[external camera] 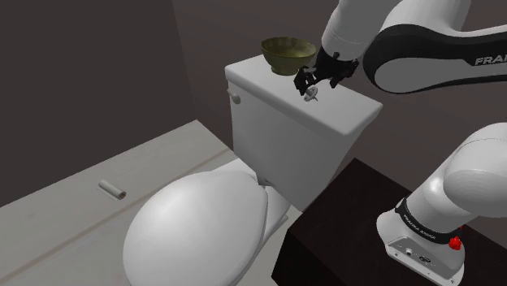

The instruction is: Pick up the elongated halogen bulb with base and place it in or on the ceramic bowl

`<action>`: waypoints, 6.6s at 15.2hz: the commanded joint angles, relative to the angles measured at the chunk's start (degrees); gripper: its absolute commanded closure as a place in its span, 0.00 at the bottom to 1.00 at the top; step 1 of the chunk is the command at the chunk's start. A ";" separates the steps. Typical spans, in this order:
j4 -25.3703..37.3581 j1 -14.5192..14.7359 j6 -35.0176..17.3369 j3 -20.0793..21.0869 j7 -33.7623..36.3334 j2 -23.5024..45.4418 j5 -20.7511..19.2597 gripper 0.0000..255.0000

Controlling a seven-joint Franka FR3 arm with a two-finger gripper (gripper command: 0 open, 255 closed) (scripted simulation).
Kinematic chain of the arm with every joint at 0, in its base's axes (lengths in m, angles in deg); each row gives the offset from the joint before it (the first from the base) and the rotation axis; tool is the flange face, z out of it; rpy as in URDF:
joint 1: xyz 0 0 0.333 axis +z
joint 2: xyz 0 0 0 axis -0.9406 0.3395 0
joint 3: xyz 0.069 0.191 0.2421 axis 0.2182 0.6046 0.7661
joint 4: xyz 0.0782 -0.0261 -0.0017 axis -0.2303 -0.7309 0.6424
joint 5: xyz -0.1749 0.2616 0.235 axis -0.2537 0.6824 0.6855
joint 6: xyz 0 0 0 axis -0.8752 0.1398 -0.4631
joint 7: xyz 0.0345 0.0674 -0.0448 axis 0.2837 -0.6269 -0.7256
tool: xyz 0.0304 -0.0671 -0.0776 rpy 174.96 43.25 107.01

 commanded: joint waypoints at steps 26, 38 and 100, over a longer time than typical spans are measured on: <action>-0.93 -1.64 -3.39 0.26 0.81 1.51 -1.49 1.00; 7.04 -1.17 5.67 -1.57 -2.88 0.02 -0.53 1.00; 35.34 -9.18 3.73 -6.26 -9.51 28.48 -7.39 0.00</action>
